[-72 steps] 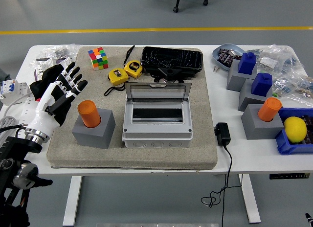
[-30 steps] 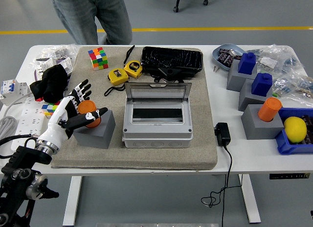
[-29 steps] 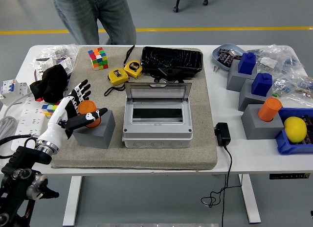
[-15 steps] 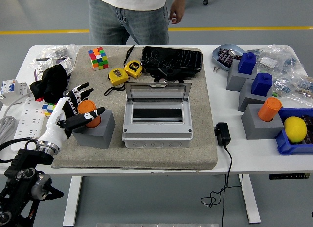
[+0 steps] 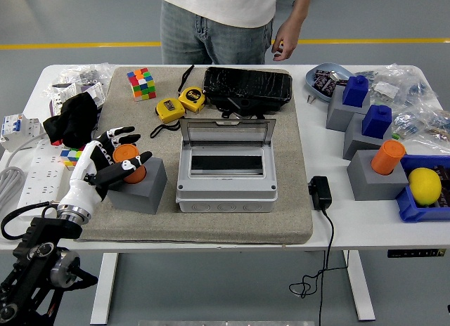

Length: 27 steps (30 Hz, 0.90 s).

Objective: Fetch the battery,place it into the box,close the lid of the box

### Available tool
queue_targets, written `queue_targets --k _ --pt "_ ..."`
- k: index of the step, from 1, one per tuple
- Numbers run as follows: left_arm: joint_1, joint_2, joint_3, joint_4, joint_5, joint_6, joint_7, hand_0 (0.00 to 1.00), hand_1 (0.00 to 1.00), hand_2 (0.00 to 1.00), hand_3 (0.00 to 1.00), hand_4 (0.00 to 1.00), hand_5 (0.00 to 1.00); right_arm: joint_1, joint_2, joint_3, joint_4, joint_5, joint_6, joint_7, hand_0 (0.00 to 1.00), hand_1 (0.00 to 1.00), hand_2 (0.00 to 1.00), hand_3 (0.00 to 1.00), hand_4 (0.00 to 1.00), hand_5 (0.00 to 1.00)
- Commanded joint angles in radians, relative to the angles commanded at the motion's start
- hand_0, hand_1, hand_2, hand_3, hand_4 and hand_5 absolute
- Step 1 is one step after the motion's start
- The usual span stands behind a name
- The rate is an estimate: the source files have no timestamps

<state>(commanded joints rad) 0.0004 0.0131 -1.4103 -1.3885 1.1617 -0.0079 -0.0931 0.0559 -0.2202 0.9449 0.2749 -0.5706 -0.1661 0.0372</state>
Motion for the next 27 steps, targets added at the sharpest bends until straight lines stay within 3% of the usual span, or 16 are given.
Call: queue_targets --k 4,5,16,17,22,23,27 --pt "-0.002 0.001 0.004 -0.002 0.0 0.004 0.0 0.667 0.667 0.476 0.494 0.998 0.002 0.001 0.0 0.002 0.0 -0.002 0.0 0.0 0.682 0.574 0.574 0.632 0.998 0.998" --pt "-0.002 0.001 0.005 -0.002 -0.001 0.005 0.0 0.62 0.583 0.443 0.458 0.998 0.002 0.001 0.0 0.002 -0.001 -0.002 0.0 0.0 0.68 0.575 0.574 0.632 0.998 0.998" --pt "-0.008 0.003 0.031 -0.011 -0.014 0.02 -0.001 0.573 0.556 0.421 0.432 0.998 0.002 0.004 0.0 0.006 -0.001 -0.005 0.001 -0.001 0.678 0.576 0.574 0.632 0.998 0.998" --pt "-0.008 0.003 0.035 -0.01 -0.016 0.023 -0.002 0.512 0.524 0.382 0.371 0.998 0.002 0.005 -0.001 0.007 -0.002 -0.006 0.001 -0.001 0.677 0.575 0.574 0.632 0.998 0.998" --pt "-0.008 0.004 0.048 -0.009 -0.024 0.032 -0.004 0.512 0.524 0.382 0.371 0.998 0.002 0.005 -0.001 0.009 -0.002 -0.008 0.002 -0.001 0.677 0.575 0.574 0.632 0.998 0.998" --pt "-0.008 0.004 0.047 -0.009 -0.024 0.032 -0.005 0.469 0.456 0.306 0.27 0.998 0.002 0.005 -0.001 0.009 -0.002 -0.008 0.002 -0.002 0.677 0.576 0.574 0.632 0.998 0.998" --pt "-0.008 0.005 0.047 -0.009 -0.024 0.035 -0.004 0.469 0.456 0.306 0.27 0.998 0.002 0.005 0.0 0.01 -0.002 -0.01 0.001 -0.002 0.677 0.576 0.574 0.632 0.998 0.998"
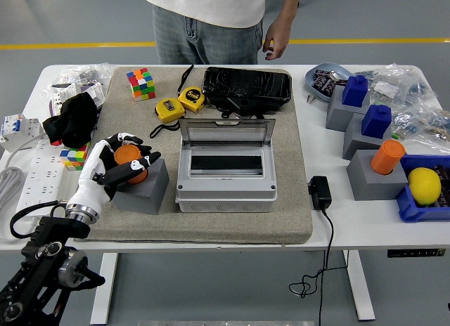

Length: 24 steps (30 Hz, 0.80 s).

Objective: Fetch the battery,place it into the box,close the lid of the box

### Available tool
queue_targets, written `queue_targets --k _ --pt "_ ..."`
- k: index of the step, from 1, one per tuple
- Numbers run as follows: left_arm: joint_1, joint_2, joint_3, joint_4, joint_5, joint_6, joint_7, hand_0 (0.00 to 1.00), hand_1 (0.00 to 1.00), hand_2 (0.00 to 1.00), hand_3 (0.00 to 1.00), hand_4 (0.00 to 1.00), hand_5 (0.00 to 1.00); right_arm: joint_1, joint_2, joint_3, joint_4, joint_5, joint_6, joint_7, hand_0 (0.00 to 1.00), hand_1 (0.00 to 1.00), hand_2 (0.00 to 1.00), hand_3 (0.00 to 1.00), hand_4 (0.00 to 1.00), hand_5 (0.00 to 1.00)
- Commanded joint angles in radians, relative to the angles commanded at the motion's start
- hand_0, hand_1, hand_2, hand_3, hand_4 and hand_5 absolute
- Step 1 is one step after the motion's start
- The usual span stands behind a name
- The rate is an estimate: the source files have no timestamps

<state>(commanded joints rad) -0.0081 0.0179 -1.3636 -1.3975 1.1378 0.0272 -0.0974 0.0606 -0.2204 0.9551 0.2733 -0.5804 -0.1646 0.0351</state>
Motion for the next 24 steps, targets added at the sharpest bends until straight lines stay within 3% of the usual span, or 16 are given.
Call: queue_targets --k 1,2,7,8,13,14,24 --pt "0.0 0.0 0.001 0.001 -0.001 -0.001 0.0 0.469 0.456 0.306 0.27 0.998 0.002 0.0 0.0 0.001 0.0 -0.001 0.0 0.0 0.677 0.576 0.574 0.632 0.998 0.998" --pt "0.0 0.0 0.002 0.001 -0.003 -0.001 0.0 0.363 0.32 0.204 0.158 0.998 0.002 0.0 0.0 0.001 0.0 -0.001 0.0 0.0 0.677 0.575 0.574 0.632 0.998 0.998" --pt "-0.002 0.002 0.011 0.005 -0.011 0.0 -0.003 0.363 0.32 0.204 0.158 0.998 0.002 0.002 -0.001 0.003 0.0 -0.003 0.001 0.0 0.677 0.575 0.574 0.632 0.998 0.998" --pt "-0.002 0.002 0.015 0.006 -0.013 0.002 -0.004 0.3 0.147 0.15 0.124 0.998 0.002 0.001 -0.002 0.003 0.0 -0.003 0.001 0.0 0.676 0.575 0.574 0.632 0.998 0.998" --pt "-0.002 0.005 0.033 0.01 -0.02 0.014 -0.007 0.3 0.147 0.15 0.124 0.998 0.002 0.0 -0.002 0.003 0.0 -0.003 0.001 0.001 0.676 0.575 0.574 0.632 0.998 0.998" --pt "-0.002 0.005 0.037 0.01 -0.02 0.017 -0.008 0.191 0.031 0.126 0.109 0.998 0.002 -0.001 -0.002 0.002 0.0 -0.003 0.001 0.001 0.675 0.574 0.574 0.632 0.998 0.998" --pt "-0.005 0.012 0.064 0.009 -0.011 0.059 -0.025 0.138 0.002 0.086 0.08 0.998 0.002 -0.001 -0.002 0.0 0.0 -0.004 0.001 0.0 0.676 0.575 0.574 0.633 0.998 0.998"
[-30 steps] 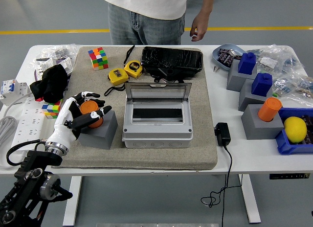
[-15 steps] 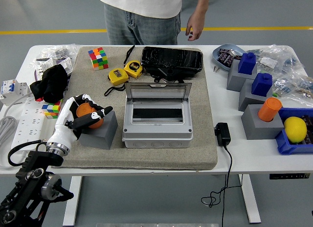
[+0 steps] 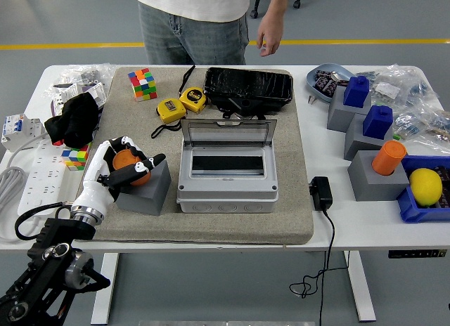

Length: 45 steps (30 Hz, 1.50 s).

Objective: Fetch the battery,place it into the box,close the lid of the box

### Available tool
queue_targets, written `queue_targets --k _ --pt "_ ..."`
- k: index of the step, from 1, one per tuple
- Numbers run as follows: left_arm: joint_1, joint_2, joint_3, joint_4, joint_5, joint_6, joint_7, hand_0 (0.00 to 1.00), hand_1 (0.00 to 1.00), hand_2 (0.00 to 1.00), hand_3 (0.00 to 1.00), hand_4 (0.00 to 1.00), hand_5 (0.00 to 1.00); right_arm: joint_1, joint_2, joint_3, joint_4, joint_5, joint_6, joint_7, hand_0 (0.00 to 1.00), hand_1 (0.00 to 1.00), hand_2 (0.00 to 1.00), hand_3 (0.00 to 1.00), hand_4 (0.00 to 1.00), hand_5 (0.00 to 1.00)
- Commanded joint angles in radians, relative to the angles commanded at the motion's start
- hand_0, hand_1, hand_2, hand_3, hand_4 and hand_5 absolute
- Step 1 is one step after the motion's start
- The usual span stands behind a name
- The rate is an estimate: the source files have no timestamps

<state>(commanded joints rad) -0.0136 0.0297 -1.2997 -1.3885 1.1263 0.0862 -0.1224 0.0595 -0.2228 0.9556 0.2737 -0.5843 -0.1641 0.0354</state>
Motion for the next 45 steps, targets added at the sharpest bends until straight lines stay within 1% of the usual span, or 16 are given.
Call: queue_targets --k 1,2,7,8,13,14,19,20,29,31,32,34,36,40,43,45 --pt "-0.002 0.001 0.002 -0.002 0.001 0.012 -0.005 0.138 0.002 0.086 0.08 0.998 0.002 0.0 0.0 -0.001 0.0 0.0 0.0 0.0 0.676 0.575 0.574 0.633 0.998 0.998" --pt "-0.003 0.002 0.003 -0.003 0.002 0.017 -0.007 0.118 0.002 0.066 0.079 0.998 0.002 0.0 0.0 -0.002 0.0 0.001 0.0 0.0 0.675 0.575 0.574 0.632 0.998 0.998" --pt "-0.015 0.003 0.007 -0.006 -0.001 0.041 -0.019 0.118 0.002 0.066 0.079 0.998 0.002 0.001 -0.001 -0.002 0.001 0.001 0.001 0.0 0.675 0.575 0.574 0.632 0.998 0.998" --pt "-0.019 0.003 0.007 -0.004 -0.006 0.048 -0.023 0.12 0.002 0.047 0.07 0.998 0.002 0.001 0.0 -0.001 0.001 0.001 0.001 0.0 0.676 0.575 0.575 0.633 0.998 0.998" --pt "-0.031 0.003 0.005 0.0 -0.026 0.076 -0.037 0.12 0.002 0.047 0.07 0.998 0.002 0.002 0.001 0.0 0.001 0.001 0.001 -0.001 0.676 0.575 0.575 0.633 0.998 0.998" --pt "-0.033 0.002 0.005 -0.001 -0.028 0.083 -0.04 0.095 0.002 0.029 0.05 0.998 0.002 0.002 0.001 0.0 0.001 0.001 0.0 -0.001 0.674 0.575 0.573 0.632 0.998 0.998" --pt "-0.049 0.001 0.006 0.0 -0.055 0.115 -0.055 0.095 0.002 0.029 0.05 0.998 0.002 0.005 0.0 0.0 0.0 0.002 -0.001 -0.001 0.674 0.575 0.573 0.632 0.998 0.998" --pt "-0.052 0.001 0.006 -0.001 -0.057 0.117 -0.056 0.067 0.002 0.021 0.034 0.998 0.002 0.005 0.0 0.001 0.0 0.002 0.0 -0.001 0.673 0.575 0.574 0.632 0.998 0.998" --pt "-0.059 -0.001 0.011 -0.004 -0.057 0.12 -0.057 0.07 0.002 0.02 0.033 0.998 0.002 0.007 0.0 0.003 0.002 0.0 0.0 -0.002 0.673 0.574 0.574 0.632 0.998 0.998" --pt "-0.065 0.0 0.011 -0.013 -0.042 0.123 -0.054 0.07 0.002 0.02 0.033 0.998 0.002 0.008 0.0 0.002 0.001 0.0 0.0 -0.002 0.673 0.574 0.574 0.632 0.998 0.998" --pt "-0.067 0.001 0.012 -0.017 -0.033 0.124 -0.052 0.061 0.002 0.012 0.018 0.998 0.002 0.008 0.0 0.002 0.002 0.0 0.0 -0.003 0.675 0.574 0.574 0.632 0.998 0.998" --pt "-0.077 0.009 0.019 -0.039 0.001 0.135 -0.051 0.061 0.002 0.012 0.018 0.998 0.002 0.011 -0.001 0.003 0.002 -0.001 0.0 -0.003 0.675 0.574 0.574 0.632 0.998 0.998" --pt "-0.083 0.012 0.022 -0.047 0.007 0.143 -0.054 0.061 0.002 0.012 0.018 0.998 0.002 0.011 -0.002 0.003 0.003 -0.001 0.0 -0.003 0.675 0.574 0.574 0.632 0.998 0.998" --pt "-0.097 0.016 0.02 -0.054 0.022 0.169 -0.068 0.061 0.002 0.006 0.008 0.998 0.002 0.012 -0.002 0.003 0.002 -0.001 0.0 -0.002 0.673 0.574 0.574 0.632 0.998 0.998" --pt "-0.103 0.024 0.029 -0.071 0.072 0.197 -0.078 0.061 0.002 0.006 0.008 0.998 0.002 0.011 -0.003 0.003 0.001 -0.001 0.0 -0.002 0.673 0.574 0.574 0.632 0.998 0.998" --pt "-0.106 0.03 0.042 -0.092 0.121 0.222 -0.084 0.059 0.002 0.002 0.002 0.998 0.008 0.011 -0.003 0.002 0.001 -0.001 0.0 -0.002 0.672 0.574 0.574 0.632 0.998 0.998"
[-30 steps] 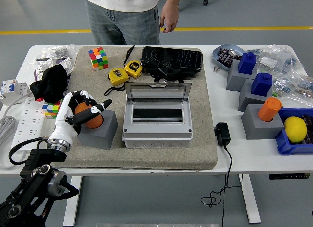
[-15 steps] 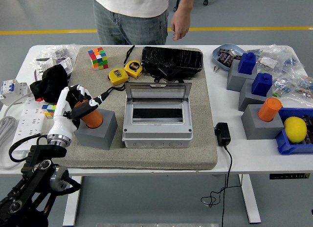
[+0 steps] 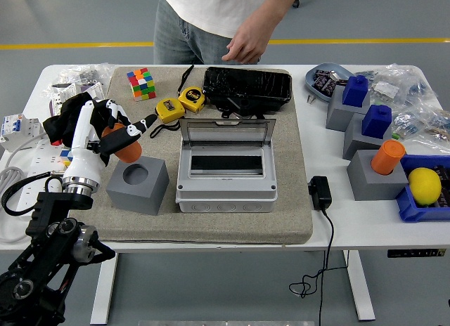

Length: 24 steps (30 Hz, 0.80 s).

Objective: Fetch the battery,place it into the box,close the lid of the box

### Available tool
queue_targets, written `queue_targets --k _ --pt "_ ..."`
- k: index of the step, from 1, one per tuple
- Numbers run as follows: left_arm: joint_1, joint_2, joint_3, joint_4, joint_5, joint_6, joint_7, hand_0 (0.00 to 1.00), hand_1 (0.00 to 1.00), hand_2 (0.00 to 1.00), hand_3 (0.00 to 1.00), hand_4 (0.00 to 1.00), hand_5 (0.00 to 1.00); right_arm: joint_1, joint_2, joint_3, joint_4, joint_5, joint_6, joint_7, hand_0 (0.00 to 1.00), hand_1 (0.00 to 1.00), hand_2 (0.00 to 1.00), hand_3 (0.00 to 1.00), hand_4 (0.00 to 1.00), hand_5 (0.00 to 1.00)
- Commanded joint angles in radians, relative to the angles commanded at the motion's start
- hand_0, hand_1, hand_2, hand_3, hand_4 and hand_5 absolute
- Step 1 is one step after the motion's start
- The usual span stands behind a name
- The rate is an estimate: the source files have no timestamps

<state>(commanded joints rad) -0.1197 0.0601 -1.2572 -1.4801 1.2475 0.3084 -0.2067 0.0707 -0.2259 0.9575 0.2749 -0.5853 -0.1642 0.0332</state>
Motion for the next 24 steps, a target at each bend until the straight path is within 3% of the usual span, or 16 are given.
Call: queue_targets --k 5,12,16,21,24 --pt "-0.005 0.015 0.042 -0.06 0.141 0.019 0.005 0.053 0.002 0.002 0.002 0.998 0.022 0.001 -0.001 -0.003 0.001 -0.001 0.0 0.0 0.672 0.574 0.574 0.633 0.998 0.998" --pt "-0.031 0.082 0.191 -0.171 0.423 0.032 0.024 0.051 0.002 0.002 0.002 0.996 0.032 0.005 -0.006 -0.004 0.0 -0.002 0.002 0.0 0.672 0.574 0.574 0.632 0.998 0.998" --pt "-0.038 0.102 0.271 -0.211 0.544 0.037 0.035 0.051 0.002 0.002 0.002 0.996 0.032 0.005 -0.008 -0.007 -0.001 -0.002 0.002 0.0 0.672 0.574 0.574 0.632 0.998 0.998" --pt "-0.057 0.109 0.358 -0.212 0.561 0.046 0.031 0.051 0.002 0.002 0.002 0.995 0.039 0.005 -0.008 -0.012 -0.002 0.0 0.001 0.0 0.674 0.574 0.574 0.632 0.998 0.998" --pt "-0.081 0.104 0.395 -0.173 0.533 0.057 0.02 0.049 0.002 0.002 0.002 0.987 0.045 0.008 -0.009 -0.015 0.0 0.0 0.002 -0.001 0.673 0.574 0.574 0.632 0.998 0.998"
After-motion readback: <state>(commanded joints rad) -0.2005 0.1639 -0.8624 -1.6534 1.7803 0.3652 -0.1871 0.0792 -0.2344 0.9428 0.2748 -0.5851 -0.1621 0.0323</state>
